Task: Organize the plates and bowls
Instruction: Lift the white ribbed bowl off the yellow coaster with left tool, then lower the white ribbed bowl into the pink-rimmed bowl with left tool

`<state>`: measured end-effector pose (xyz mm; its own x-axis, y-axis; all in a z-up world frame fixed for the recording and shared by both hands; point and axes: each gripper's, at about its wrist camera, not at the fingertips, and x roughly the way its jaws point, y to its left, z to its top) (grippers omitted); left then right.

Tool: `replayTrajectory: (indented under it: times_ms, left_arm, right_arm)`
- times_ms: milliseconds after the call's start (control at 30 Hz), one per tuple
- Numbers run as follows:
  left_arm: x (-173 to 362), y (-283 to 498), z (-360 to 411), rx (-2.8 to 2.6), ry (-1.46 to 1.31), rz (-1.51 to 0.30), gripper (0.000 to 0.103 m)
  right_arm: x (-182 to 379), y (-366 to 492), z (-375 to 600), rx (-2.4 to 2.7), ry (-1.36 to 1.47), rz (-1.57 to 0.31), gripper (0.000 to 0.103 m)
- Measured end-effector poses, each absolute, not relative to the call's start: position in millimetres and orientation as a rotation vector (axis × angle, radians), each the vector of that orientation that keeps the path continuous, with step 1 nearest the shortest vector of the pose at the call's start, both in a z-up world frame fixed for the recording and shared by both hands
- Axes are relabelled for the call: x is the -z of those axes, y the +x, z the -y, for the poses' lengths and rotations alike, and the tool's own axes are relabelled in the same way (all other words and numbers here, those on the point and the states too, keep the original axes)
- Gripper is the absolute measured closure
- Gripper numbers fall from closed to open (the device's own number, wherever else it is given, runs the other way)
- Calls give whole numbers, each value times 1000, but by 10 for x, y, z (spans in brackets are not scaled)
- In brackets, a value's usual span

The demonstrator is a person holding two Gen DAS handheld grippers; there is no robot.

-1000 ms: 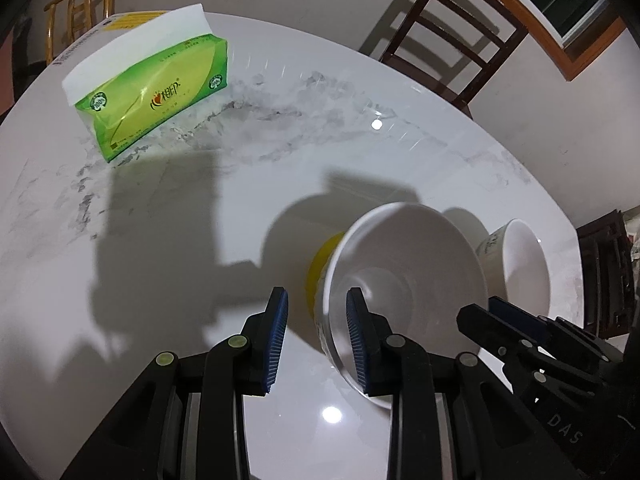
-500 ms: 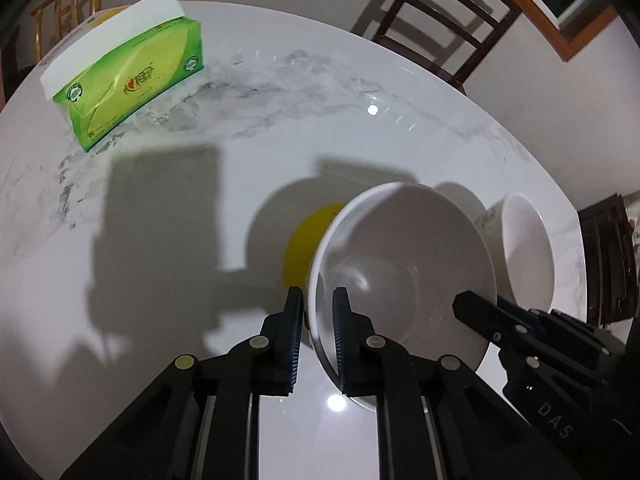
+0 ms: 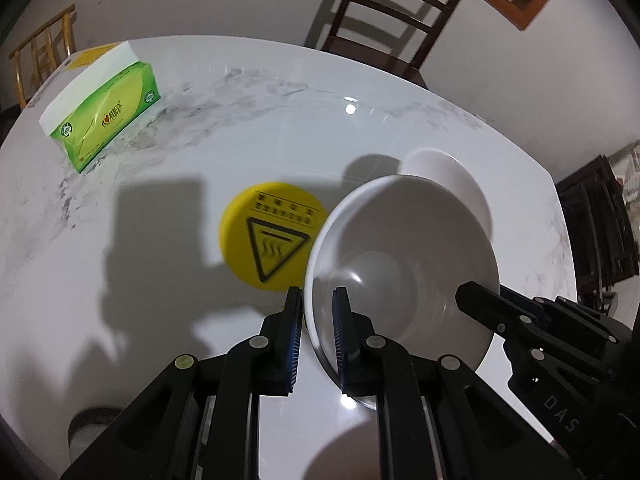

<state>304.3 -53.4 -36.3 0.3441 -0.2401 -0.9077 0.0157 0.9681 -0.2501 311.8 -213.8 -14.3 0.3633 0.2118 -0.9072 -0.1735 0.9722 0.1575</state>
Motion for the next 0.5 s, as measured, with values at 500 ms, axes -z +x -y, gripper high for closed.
replayTrajectory:
  times_ms: [500]
  left_arm:
    - [23, 2397, 898, 236, -155, -1202, 90]
  right_arm:
    - [-245, 2375, 2511, -216, 66, -1122, 91]
